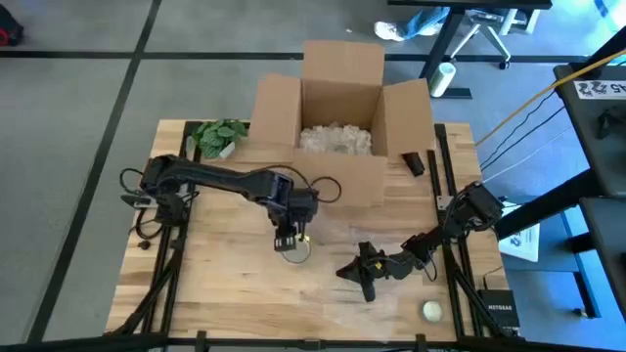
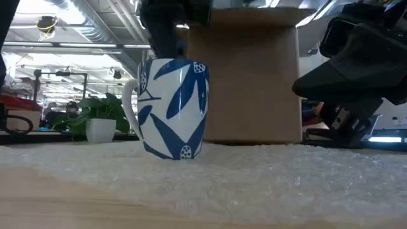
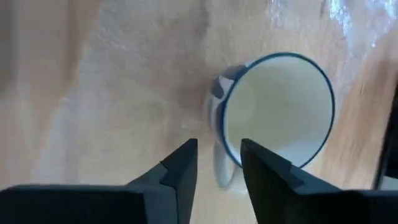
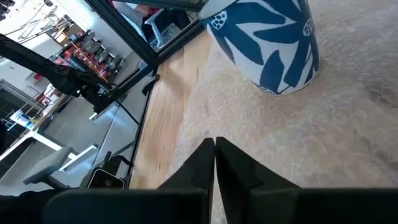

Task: Wrap mug
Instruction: Wrap the blue mug with the bubble wrap

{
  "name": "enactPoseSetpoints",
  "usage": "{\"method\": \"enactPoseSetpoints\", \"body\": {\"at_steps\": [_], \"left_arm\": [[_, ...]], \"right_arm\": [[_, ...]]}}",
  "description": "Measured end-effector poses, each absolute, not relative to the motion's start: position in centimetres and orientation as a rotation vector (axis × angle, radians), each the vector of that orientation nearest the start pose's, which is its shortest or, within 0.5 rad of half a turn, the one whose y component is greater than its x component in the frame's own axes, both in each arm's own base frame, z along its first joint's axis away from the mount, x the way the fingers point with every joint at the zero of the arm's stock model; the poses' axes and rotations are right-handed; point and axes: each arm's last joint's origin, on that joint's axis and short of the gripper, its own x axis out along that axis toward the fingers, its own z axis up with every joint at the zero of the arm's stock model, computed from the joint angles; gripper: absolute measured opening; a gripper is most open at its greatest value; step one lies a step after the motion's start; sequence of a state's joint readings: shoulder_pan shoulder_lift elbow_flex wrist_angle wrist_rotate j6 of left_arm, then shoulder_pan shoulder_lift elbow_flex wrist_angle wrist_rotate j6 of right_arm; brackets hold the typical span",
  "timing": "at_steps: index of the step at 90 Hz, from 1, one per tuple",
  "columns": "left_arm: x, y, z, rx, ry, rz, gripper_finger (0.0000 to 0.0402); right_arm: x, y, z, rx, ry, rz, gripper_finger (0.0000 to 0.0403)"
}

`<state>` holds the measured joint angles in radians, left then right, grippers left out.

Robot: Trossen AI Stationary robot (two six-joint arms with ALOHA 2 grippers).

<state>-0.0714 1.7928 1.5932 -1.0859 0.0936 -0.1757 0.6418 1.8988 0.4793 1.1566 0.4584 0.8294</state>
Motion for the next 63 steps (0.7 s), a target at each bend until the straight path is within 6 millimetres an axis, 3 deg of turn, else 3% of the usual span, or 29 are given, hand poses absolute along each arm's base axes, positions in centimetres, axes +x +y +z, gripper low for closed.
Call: {"method": "enactPoseSetpoints", "body": {"at_steps": [21, 38, 53, 63], "left_arm": [[33.4, -3.4, 31.1, -0.034, 1.198, 0.063, 0.0106], [32.3, -7.0, 33.0, 0.046, 1.039, 0.034, 0.0105], [31.4, -10.7, 31.5, 0.121, 0.943, -0.006, 0.0105], [30.0, -11.6, 29.4, 0.151, 0.949, 0.092, 0.0105]], "right_arm": [[24.2, 16.4, 9.6, 0.683, 0.272, 0.055, 0.0], [24.2, 16.3, 9.6, 0.69, 0.269, 0.05, 0.0], [24.2, 16.4, 9.7, 0.72, 0.268, 0.047, 0.0], [24.6, 16.7, 10.0, 0.73, 0.256, 0.059, 0.0]]}}
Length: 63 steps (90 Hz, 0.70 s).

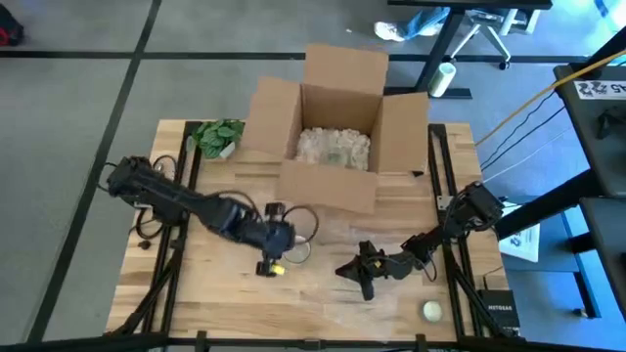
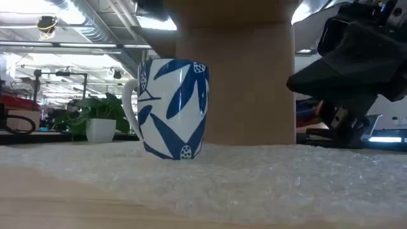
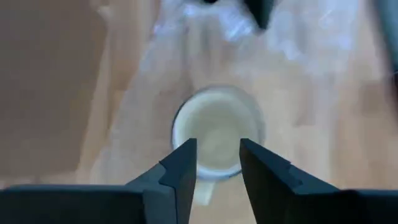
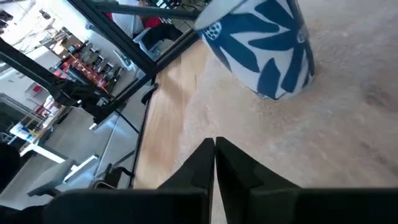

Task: Wrap mug
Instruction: Wrap the blue mug with the bubble wrap

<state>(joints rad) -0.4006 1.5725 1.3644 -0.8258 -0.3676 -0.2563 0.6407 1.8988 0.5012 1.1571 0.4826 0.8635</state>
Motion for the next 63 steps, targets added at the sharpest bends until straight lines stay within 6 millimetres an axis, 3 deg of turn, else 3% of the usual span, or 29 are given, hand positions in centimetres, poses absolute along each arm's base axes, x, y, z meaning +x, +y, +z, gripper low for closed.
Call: {"method": "enactPoseSetpoints", "body": {"at_steps": [13, 42, 63], "left_arm": [[27.3, -11.1, 27.0, 0.102, 0.877, 0.234, 0.0105], [19.8, -8.1, 22.5, -0.101, 0.601, 0.234, 0.0105], [16.1, -6.2, 18.7, -0.22, 0.372, 0.191, 0.0105]], "right_arm": [[25.0, 17.0, 10.4, 0.737, 0.245, 0.07, 0.0], [25.4, 17.3, 10.7, 0.738, 0.24, 0.065, 0.0], [25.2, 17.1, 12.8, 0.646, 0.46, -0.078, 0.0]]}}
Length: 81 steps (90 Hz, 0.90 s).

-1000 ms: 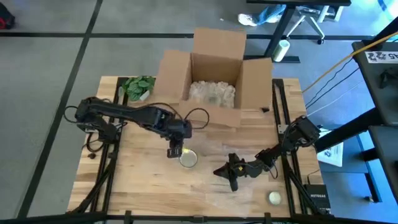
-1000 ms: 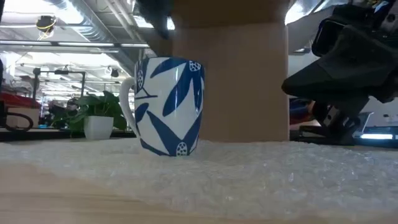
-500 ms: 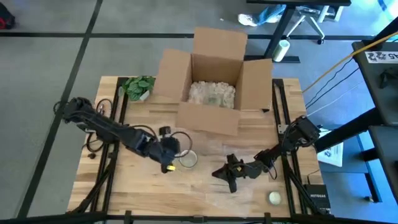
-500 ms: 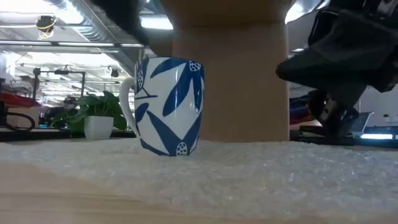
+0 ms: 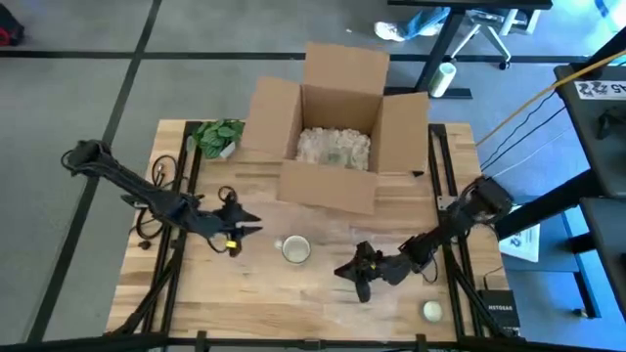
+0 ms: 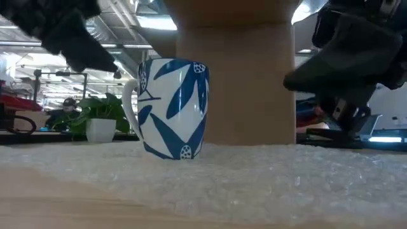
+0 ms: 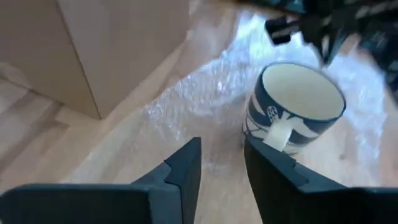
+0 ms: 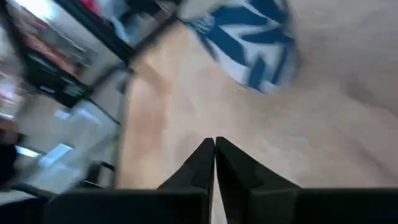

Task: Wrap mug
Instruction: Wrap the blue mug with the bubble wrap

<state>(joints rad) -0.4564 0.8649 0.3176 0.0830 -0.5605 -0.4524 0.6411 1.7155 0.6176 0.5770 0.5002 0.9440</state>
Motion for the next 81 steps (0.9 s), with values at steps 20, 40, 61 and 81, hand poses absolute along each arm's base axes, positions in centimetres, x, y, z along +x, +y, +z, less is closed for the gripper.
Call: {"method": "enactPoseSetpoints", "body": {"at_steps": [20, 40, 61, 81], "left_arm": [[14.3, -5.3, 16.2, -0.288, 0.339, 0.192, 0.0105], [14.2, -5.3, 15.8, -0.285, 0.345, 0.192, 0.0105], [14.2, -5.3, 15.8, -0.291, 0.348, 0.186, 0.0105], [14.2, -5.3, 15.8, -0.315, 0.349, 0.183, 0.0105]], "right_arm": [[23.9, 16.8, 18.5, 0.435, 0.743, -0.211, 0.0], [19.6, 18.7, 20.0, 0.429, 0.923, -0.298, 0.0], [15.9, 20.6, 19.5, 0.521, 0.972, -0.355, 0.0007], [15.1, 20.3, 19.0, 0.415, 1.092, -0.355, 0.0057]]}}
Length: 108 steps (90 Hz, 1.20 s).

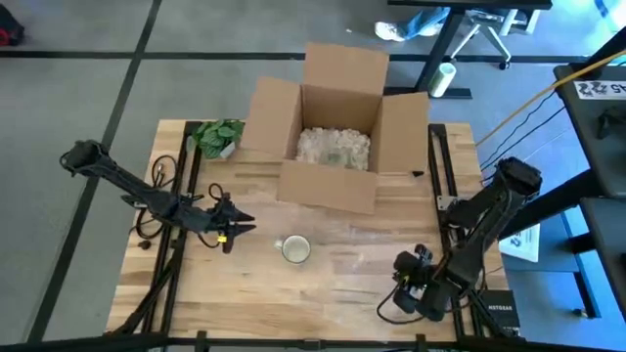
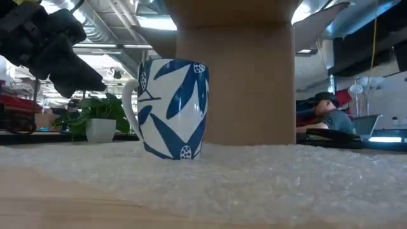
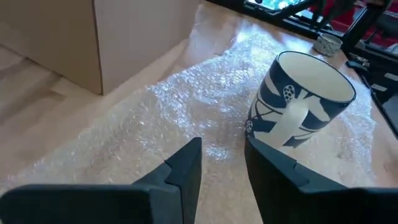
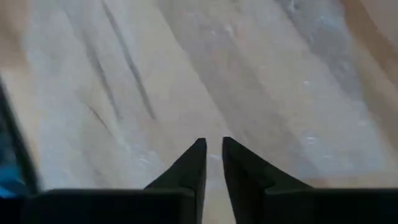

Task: Wrap mug
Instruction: Wrap the blue mug with the bubble wrap

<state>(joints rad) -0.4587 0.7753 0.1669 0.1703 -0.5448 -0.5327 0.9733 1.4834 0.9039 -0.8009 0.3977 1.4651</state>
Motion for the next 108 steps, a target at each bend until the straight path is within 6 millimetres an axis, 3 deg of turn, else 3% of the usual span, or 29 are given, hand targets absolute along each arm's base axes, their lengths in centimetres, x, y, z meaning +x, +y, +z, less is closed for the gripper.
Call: {"method": "enactPoseSetpoints", "body": {"at_steps": [13, 27, 57, 71, 81, 94, 108], "left_arm": [[14.2, -5.3, 15.8, -0.336, 0.351, 0.179, 0.0105], [14.2, -5.4, 15.8, -0.353, 0.351, 0.168, 0.0105], [14.1, -5.5, 15.9, -0.368, 0.351, 0.158, 0.0105], [14.0, -5.8, 15.9, -0.371, 0.354, 0.139, 0.0105], [14.0, -6.0, 15.9, -0.379, 0.355, 0.131, 0.0105], [14.0, -6.0, 15.9, -0.39, 0.353, 0.132, 0.0105], [14.1, -6.0, 16.2, -0.397, 0.325, 0.121, 0.0105]], "right_arm": [[15.2, 20.1, 18.3, 0.377, 1.108, -0.387, 0.0103], [15.5, 20.5, 16.1, 0.393, 1.113, -0.402, 0.0134], [16.2, 21.2, 12.3, 0.442, 1.001, -0.498, 0.0138], [16.8, 21.4, 10.7, 0.423, 0.871, -0.555, 0.0138], [17.6, 21.6, 9.4, 0.409, 0.765, -0.574, 0.0112], [19.1, 21.4, 8.1, 0.43, 0.639, -0.596, 0.0018], [20.9, 21.1, 8.6, 0.394, 0.556, -0.59, 0.0005]]}}
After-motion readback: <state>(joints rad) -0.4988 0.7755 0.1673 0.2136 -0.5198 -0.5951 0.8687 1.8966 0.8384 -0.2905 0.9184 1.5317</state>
